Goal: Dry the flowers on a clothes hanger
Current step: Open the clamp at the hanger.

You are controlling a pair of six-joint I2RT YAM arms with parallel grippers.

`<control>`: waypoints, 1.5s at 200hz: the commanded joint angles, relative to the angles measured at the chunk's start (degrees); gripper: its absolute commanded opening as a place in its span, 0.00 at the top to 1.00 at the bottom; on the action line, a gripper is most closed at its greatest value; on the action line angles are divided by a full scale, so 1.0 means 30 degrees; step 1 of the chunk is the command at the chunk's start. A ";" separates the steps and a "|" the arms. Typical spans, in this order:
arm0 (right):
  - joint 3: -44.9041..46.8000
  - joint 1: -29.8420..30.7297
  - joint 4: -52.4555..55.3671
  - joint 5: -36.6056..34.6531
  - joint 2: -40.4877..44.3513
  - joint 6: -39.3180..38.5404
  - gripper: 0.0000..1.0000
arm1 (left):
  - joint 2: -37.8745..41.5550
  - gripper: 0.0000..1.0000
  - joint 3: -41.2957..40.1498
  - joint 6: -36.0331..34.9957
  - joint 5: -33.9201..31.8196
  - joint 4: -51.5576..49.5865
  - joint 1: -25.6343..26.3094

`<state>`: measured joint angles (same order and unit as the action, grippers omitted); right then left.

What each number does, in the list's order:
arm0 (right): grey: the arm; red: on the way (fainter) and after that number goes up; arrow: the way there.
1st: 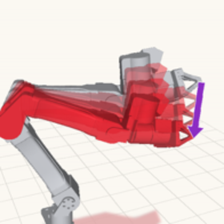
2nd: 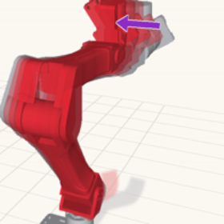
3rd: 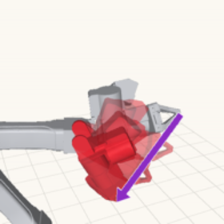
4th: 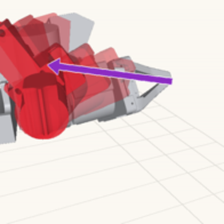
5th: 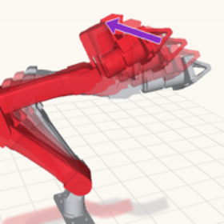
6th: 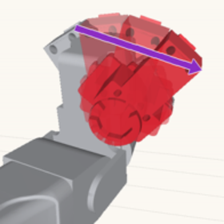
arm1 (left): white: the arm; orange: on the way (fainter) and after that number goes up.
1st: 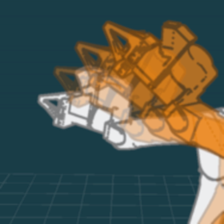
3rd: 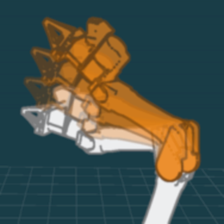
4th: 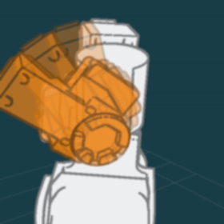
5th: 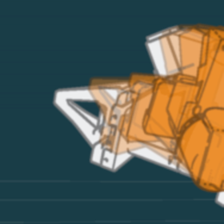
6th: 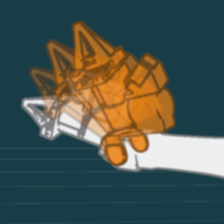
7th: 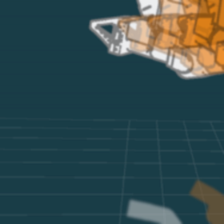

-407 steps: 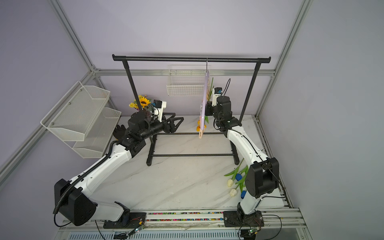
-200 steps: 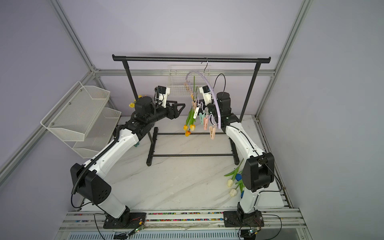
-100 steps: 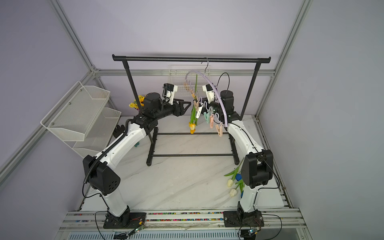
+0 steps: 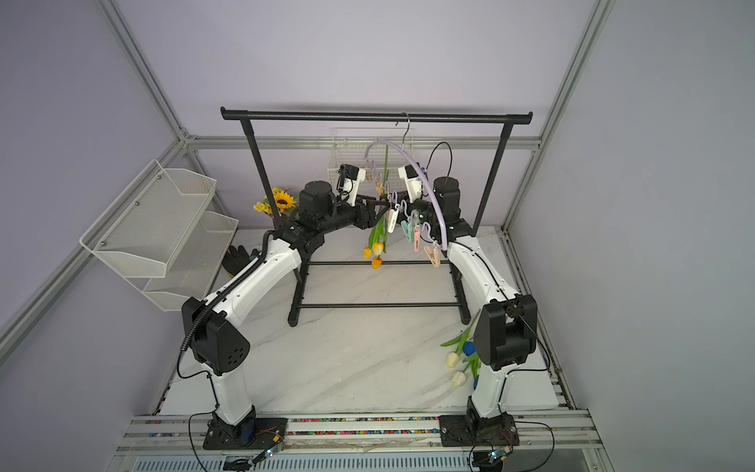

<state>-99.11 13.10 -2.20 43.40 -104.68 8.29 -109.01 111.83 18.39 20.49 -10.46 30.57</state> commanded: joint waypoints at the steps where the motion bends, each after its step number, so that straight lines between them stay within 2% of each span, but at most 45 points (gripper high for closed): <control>1: -0.0241 -0.0101 -0.0628 0.0300 0.0000 0.0121 1.00 | -0.0028 0.37 0.0947 -0.0118 -0.0209 0.0088 0.0145; 42: -0.0265 -0.0131 -0.0615 0.0350 -0.0048 0.0137 1.00 | -0.0247 0.37 0.1296 -0.0068 -0.0048 0.0087 0.0320; 106: -0.0259 -0.0172 -0.0623 0.0326 0.0176 0.0165 1.00 | -0.0708 0.52 0.1962 -0.0084 0.0071 -0.0273 0.0387; 173: -0.0274 -0.0206 -0.0645 0.0293 0.0294 0.0267 1.00 | -0.0811 0.52 0.2028 -0.0005 0.0027 -0.0445 0.0418; 220: -0.0230 -0.0221 -0.0645 0.0258 0.0337 0.0319 1.00 | -0.0785 0.66 0.2097 0.0080 0.0125 -0.0357 0.0424; 260: 0.0160 -0.0244 -0.0645 0.0068 0.0599 0.0355 1.00 | -0.0689 0.73 0.2094 0.0106 0.0113 -0.0354 0.0446; 300: 0.1407 -0.0615 -0.0674 -0.1575 0.1447 0.1952 1.00 | -0.0560 0.75 0.2030 0.0179 0.0099 -0.0186 0.0474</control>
<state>-97.21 12.27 -2.57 41.80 -103.66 10.09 -111.77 116.27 18.46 20.64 -12.47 31.64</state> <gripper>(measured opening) 0.058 0.256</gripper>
